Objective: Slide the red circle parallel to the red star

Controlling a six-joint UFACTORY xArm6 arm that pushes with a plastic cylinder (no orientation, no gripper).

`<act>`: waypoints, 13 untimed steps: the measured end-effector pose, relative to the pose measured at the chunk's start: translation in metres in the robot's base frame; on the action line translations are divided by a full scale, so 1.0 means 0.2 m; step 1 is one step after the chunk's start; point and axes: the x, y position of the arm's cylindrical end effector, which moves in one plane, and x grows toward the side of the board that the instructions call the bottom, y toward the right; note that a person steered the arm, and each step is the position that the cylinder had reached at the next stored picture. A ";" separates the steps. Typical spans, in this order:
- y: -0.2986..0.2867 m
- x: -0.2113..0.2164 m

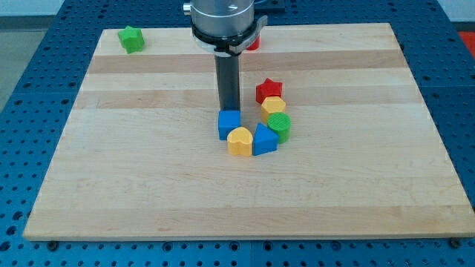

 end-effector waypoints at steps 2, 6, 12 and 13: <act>-0.02 -0.13; 0.19 -0.61; 0.11 -1.07; 0.04 -1.07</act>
